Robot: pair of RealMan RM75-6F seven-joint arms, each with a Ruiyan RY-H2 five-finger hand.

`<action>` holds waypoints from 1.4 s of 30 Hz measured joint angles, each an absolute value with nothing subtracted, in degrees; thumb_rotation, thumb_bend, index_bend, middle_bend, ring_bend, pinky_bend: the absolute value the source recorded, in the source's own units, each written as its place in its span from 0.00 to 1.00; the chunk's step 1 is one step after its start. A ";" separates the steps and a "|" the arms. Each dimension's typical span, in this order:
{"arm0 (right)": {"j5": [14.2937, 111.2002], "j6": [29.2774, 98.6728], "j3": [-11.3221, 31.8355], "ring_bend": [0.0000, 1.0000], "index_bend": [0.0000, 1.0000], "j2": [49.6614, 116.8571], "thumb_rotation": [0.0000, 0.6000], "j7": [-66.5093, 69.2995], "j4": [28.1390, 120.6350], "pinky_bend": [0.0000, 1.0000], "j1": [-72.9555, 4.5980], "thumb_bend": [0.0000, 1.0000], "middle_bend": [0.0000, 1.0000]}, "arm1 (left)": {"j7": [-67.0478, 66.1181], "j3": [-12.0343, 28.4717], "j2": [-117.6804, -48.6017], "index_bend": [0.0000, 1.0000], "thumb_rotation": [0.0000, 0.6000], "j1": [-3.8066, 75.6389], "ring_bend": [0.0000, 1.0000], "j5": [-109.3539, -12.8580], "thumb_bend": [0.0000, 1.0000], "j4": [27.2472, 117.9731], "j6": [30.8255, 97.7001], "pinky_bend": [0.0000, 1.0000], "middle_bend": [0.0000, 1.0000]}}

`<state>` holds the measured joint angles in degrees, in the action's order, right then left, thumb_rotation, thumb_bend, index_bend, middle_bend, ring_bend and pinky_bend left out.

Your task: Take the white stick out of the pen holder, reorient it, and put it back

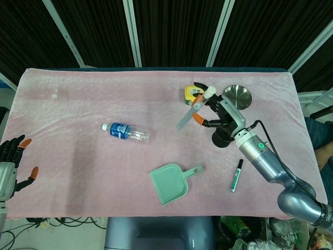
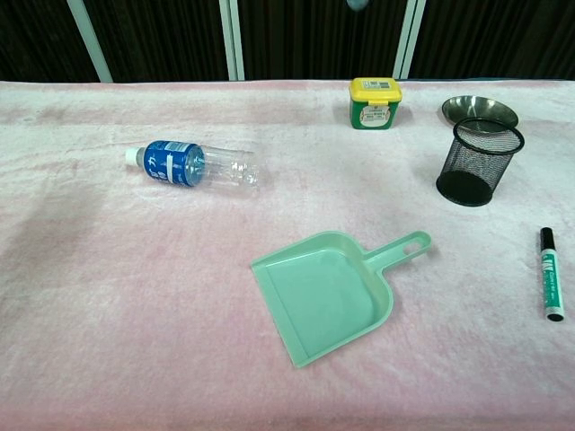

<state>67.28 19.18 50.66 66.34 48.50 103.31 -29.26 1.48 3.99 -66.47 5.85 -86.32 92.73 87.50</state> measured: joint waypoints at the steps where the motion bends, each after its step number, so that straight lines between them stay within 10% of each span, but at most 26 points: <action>1: 67.76 18.63 48.57 0.13 0.70 65.37 1.00 45.01 102.57 0.17 -29.97 0.32 0.04 | 1.50 4.01 -66.46 0.11 1.00 5.82 0.00 -86.23 0.38 92.78 87.51 0.00 0.05; 14: 66.92 39.61 33.71 0.13 0.70 66.52 1.00 -9.09 95.98 0.17 -35.65 0.32 0.04 | 1.56 4.01 -66.35 0.11 1.00 5.79 0.00 -86.21 0.38 92.99 87.45 0.00 0.05; 23: 59.62 51.65 32.54 0.13 0.70 68.91 1.00 -33.15 99.91 0.17 -36.75 0.32 0.04 | 1.73 4.02 -66.29 0.11 1.00 5.81 0.00 -86.20 0.38 92.96 87.36 0.00 0.05; 33: 56.25 38.58 45.87 0.13 0.70 69.84 1.00 -0.25 106.53 0.17 -31.30 0.32 0.04 | 1.85 3.95 -66.32 0.11 1.00 5.86 0.00 -86.48 0.38 92.86 87.39 0.00 0.05; 42: 61.38 19.43 69.14 0.14 0.70 79.91 1.00 55.67 110.13 0.17 -22.13 0.32 0.04 | 1.86 3.95 -66.34 0.11 1.00 5.87 0.00 -86.52 0.38 92.84 87.42 0.00 0.04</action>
